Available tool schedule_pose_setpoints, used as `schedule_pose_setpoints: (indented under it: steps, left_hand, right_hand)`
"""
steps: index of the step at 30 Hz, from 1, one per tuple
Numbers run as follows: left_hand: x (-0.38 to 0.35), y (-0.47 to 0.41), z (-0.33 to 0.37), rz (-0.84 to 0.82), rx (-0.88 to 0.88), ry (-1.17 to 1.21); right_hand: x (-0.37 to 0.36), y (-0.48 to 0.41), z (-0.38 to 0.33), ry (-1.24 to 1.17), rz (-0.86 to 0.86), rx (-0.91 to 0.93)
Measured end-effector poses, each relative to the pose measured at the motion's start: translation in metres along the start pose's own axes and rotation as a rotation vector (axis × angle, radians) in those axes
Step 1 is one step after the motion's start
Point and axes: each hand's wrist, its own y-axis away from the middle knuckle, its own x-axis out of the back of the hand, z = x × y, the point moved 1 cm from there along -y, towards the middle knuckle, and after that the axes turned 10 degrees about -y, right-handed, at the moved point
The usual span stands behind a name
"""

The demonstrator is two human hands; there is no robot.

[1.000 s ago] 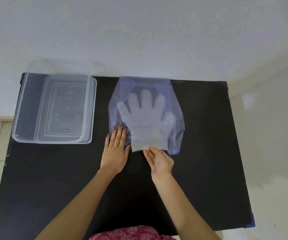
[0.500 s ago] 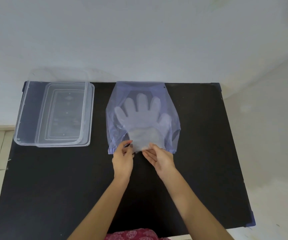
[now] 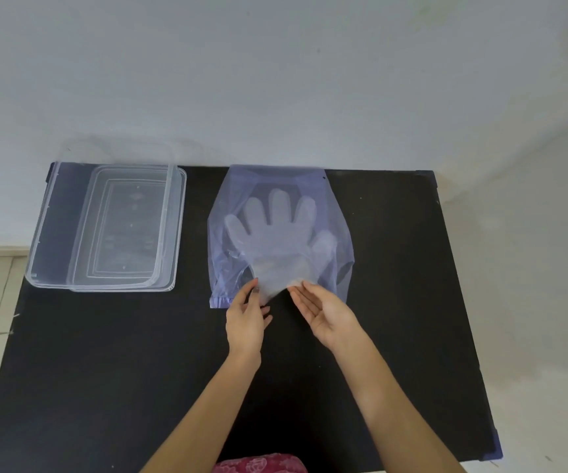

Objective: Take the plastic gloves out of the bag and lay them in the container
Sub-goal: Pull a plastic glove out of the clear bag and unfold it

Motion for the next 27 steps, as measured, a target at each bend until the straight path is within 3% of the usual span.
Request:
schedule_pose_setpoints:
  steps: [5,8,10,12,15,20,27]
  left_hand:
    - [-0.003,-0.005,0.007,-0.131,0.036,0.147]
    - [-0.005,-0.009,0.009,-0.138,0.03,0.138]
    - [-0.005,-0.011,0.01,-0.118,0.021,0.116]
    - [-0.006,-0.012,0.011,-0.105,0.031,0.113]
    - [-0.009,-0.014,0.01,-0.091,0.045,0.111]
    - [-0.01,-0.016,0.013,-0.078,0.064,0.124]
    - [0.002,-0.017,0.011,-0.061,0.076,0.1]
  right_hand:
    - [0.005,0.0,-0.001,0.074,-0.001,-0.023]
    - [0.011,0.006,-0.004,0.574,0.026,0.009]
    - [0.018,0.007,-0.009,0.86,0.09,0.236]
    - [0.023,0.007,-0.02,1.047,0.118,0.584]
    - [0.019,-0.003,-0.037,1.275,-0.011,0.848]
    - [0.01,-0.044,-0.051,1.665,-0.207,0.745]
    - [0.005,-0.06,-0.056,1.751,-0.129,0.655]
